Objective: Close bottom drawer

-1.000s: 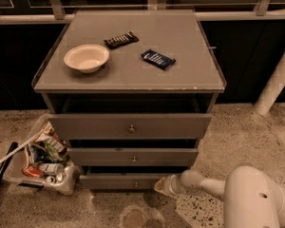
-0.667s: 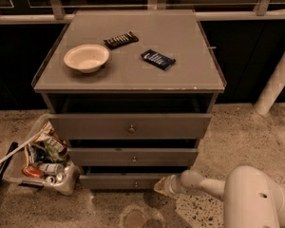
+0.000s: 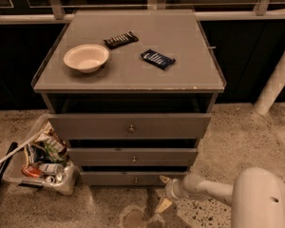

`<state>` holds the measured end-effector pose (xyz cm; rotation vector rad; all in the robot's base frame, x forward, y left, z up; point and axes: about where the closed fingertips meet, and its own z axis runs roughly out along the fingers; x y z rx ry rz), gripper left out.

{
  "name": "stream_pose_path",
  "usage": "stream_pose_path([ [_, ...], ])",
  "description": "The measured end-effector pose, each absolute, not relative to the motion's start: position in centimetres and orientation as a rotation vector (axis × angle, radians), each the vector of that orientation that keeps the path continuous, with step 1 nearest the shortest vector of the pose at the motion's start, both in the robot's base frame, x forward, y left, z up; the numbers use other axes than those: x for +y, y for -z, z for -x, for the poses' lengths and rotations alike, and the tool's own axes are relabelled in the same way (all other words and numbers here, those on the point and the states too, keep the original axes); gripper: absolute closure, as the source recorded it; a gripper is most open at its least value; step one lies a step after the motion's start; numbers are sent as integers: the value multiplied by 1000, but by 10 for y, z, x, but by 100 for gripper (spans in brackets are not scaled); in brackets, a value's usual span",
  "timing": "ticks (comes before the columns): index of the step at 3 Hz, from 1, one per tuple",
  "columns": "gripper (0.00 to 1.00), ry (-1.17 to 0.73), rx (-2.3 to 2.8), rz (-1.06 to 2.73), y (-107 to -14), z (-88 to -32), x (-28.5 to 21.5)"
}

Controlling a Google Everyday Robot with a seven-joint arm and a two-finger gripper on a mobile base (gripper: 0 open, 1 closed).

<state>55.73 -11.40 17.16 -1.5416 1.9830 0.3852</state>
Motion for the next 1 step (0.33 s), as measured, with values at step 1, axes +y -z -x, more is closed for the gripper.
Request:
stream_pose_path([
  [1,0,-385,1983,1542,-172,-557,-114],
])
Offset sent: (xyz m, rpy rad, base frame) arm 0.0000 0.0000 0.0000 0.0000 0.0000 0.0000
